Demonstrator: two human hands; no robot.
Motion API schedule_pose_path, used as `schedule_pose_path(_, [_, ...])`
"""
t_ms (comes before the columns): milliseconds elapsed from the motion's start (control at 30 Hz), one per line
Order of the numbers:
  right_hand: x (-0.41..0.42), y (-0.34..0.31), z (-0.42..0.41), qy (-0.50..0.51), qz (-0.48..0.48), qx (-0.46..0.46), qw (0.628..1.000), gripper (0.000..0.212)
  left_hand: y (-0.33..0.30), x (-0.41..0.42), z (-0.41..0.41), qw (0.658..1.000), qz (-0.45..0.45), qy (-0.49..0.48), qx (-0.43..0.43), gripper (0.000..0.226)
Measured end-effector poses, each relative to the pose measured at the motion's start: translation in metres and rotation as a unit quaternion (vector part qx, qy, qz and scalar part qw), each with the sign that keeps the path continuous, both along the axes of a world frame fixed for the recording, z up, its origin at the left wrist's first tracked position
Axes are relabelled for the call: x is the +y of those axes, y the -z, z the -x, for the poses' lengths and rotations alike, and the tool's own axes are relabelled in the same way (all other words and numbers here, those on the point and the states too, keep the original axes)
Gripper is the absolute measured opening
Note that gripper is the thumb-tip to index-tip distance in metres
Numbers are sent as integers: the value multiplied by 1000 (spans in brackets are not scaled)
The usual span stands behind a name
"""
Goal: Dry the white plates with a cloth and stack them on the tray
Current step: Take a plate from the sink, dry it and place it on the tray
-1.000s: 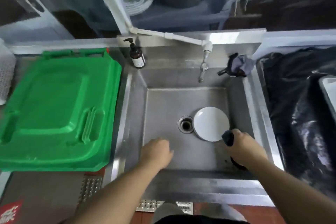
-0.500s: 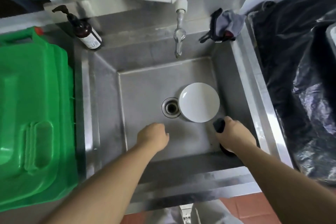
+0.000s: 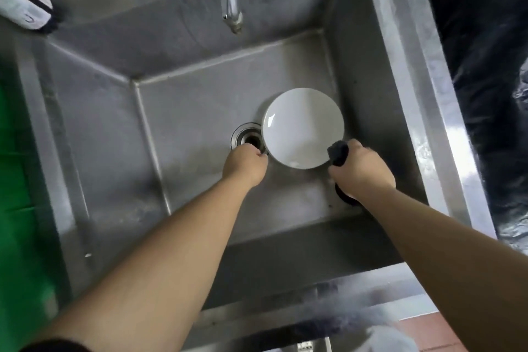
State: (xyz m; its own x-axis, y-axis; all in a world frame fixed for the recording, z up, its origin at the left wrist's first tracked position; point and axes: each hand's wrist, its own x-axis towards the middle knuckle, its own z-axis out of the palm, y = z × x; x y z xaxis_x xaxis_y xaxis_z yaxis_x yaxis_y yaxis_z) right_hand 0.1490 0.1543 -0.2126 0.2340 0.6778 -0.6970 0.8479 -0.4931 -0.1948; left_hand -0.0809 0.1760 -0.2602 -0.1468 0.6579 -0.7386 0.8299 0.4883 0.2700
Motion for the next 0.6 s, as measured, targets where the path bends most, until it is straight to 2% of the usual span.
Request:
schedule_pose_path(167, [5, 22, -1, 49, -52, 0, 997, 52, 38, 11, -14, 992, -4, -122, -23, 35])
schedule_pose_path(333, [5, 30, -4, 82, -81, 25, 993, 49, 58, 15, -26, 965, 3, -254, -65, 25])
schedule_pose_path(533, [3, 33, -10, 111, -92, 43, 989, 40, 75, 20, -35, 929, 33, -354, -102, 30])
schedule_pose_path(600, [2, 34, -11, 113, -86, 43, 989, 37, 76, 20, -37, 922, 28, -371, -103, 23])
